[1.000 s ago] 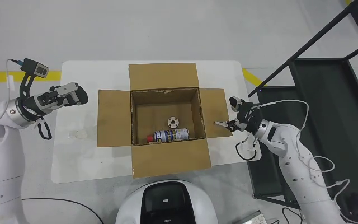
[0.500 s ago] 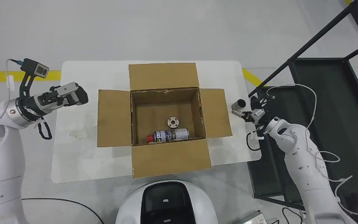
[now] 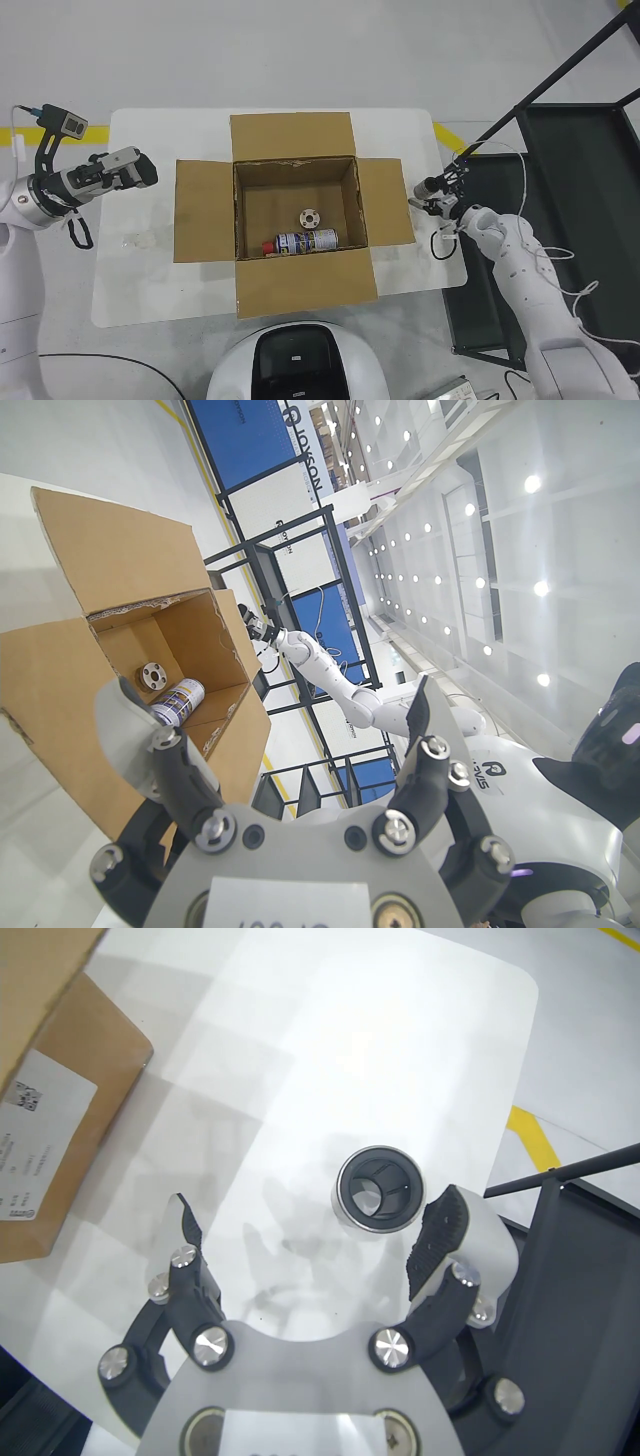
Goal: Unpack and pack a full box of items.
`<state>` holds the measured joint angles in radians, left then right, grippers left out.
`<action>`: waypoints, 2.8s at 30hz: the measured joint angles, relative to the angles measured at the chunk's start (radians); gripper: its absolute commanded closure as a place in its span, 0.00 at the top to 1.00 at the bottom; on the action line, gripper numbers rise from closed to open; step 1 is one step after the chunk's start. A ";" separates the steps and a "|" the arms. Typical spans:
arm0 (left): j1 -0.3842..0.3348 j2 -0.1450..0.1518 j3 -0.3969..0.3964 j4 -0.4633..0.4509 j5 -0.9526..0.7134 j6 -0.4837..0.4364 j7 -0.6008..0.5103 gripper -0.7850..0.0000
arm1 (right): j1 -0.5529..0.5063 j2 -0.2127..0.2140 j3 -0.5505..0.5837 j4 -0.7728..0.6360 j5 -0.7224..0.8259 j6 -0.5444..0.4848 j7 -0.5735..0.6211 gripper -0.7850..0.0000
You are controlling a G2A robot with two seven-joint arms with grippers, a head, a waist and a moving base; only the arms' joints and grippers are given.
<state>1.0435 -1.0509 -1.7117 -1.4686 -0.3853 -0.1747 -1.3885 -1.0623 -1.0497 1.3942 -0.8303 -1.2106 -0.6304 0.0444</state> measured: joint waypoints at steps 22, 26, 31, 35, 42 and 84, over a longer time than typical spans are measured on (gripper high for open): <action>0.000 0.000 0.000 0.000 0.000 0.000 0.000 1.00 | 0.203 -0.059 -0.124 0.314 0.013 0.072 -0.045 0.00; 0.000 0.000 0.000 0.000 0.000 0.000 0.000 1.00 | 0.220 -0.065 -0.140 0.344 0.004 0.071 -0.067 0.00; 0.000 0.000 0.000 0.000 0.000 0.000 0.000 1.00 | 0.214 -0.064 -0.151 0.348 -0.021 0.044 -0.129 0.00; 0.000 0.000 0.000 0.000 0.000 0.000 0.000 1.00 | 0.187 -0.046 -0.132 0.316 -0.038 0.023 -0.214 0.00; 0.000 0.000 0.000 0.000 0.000 0.000 0.000 1.00 | 0.055 0.019 -0.020 0.073 -0.090 0.031 -0.347 0.00; 0.000 0.000 0.000 0.000 0.000 0.000 0.000 1.00 | -0.119 0.022 -0.222 -0.837 0.002 -0.076 0.214 0.03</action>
<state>1.0435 -1.0509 -1.7117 -1.4686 -0.3853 -0.1747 -1.3885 -1.1811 -1.0281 1.1726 -1.6673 -1.2090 -0.7060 0.2586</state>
